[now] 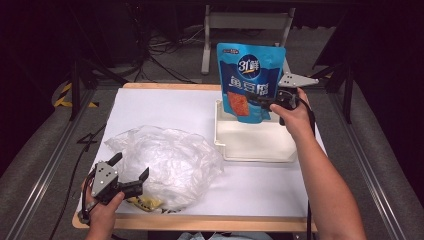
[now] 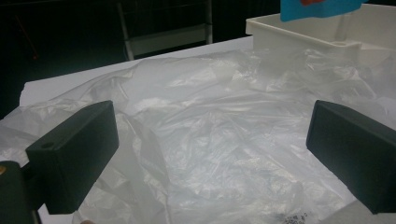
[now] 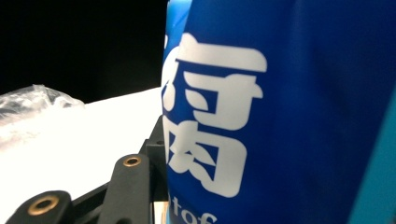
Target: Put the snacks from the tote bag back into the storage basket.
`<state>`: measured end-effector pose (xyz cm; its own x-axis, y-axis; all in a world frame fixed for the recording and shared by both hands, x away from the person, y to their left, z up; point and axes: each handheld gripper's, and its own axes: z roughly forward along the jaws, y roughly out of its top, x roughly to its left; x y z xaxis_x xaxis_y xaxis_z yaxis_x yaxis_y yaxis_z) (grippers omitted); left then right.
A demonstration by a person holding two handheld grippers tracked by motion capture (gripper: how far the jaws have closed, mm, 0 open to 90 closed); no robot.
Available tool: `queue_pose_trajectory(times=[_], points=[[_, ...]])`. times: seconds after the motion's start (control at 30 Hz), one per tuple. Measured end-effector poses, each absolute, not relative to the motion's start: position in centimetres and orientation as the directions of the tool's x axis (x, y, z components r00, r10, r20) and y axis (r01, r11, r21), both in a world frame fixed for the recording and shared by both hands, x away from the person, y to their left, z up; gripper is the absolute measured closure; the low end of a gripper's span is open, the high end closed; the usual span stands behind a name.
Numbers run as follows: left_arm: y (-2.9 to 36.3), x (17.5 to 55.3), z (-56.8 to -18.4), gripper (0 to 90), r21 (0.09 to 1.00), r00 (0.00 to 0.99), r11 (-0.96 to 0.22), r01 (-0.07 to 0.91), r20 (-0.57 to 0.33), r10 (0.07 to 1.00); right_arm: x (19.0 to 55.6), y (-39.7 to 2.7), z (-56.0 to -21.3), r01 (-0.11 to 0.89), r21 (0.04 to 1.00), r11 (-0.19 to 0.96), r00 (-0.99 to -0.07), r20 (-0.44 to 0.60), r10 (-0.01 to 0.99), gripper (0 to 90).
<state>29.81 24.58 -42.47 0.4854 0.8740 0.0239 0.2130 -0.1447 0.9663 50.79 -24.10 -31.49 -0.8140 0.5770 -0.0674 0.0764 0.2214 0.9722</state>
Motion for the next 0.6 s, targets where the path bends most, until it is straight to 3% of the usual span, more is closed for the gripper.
queue_pose_trajectory(times=[0.6], points=[[24.6, 29.8, -42.4, 3.0, 0.963, 0.487, -0.154, 0.219, 0.029, 0.873, 51.6, -24.3, -36.1, 0.143, 0.962, 0.231, -0.802, -0.024, 0.597, 54.5]])
